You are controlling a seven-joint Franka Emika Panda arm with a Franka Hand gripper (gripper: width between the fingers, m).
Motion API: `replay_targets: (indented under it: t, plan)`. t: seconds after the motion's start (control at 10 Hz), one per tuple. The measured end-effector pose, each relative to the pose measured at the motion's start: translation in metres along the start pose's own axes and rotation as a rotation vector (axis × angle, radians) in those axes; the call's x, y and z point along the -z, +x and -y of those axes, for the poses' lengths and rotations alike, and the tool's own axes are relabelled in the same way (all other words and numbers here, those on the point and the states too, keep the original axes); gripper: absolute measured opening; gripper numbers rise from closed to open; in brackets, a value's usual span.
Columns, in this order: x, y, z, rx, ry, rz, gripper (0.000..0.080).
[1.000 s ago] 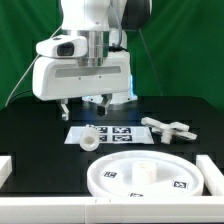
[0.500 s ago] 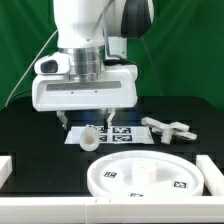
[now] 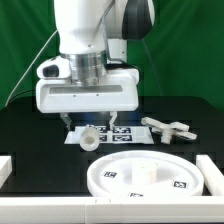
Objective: Assemble round table
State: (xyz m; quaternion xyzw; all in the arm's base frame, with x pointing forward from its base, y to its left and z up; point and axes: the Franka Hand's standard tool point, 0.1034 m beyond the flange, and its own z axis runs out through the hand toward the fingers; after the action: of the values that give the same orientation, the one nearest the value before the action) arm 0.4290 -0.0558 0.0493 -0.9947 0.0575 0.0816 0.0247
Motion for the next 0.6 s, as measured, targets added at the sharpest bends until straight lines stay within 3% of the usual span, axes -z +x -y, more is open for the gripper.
replay_targets:
  t: [0.1,0.2,0.5,0.6]
  plan:
    - [0.0021,-0.0035,0.0024,-0.004,0.012,0.132,0.0649]
    - [0.0031,0.0018,0.0003,-0.006,0.021,0.195,0.0649]
    - [0.0008,-0.0046,0.0019,0.008,0.041,0.38,0.0649]
    - [0.0003,-0.0065,-0.0037,0.009,0.051,0.47,0.0649]
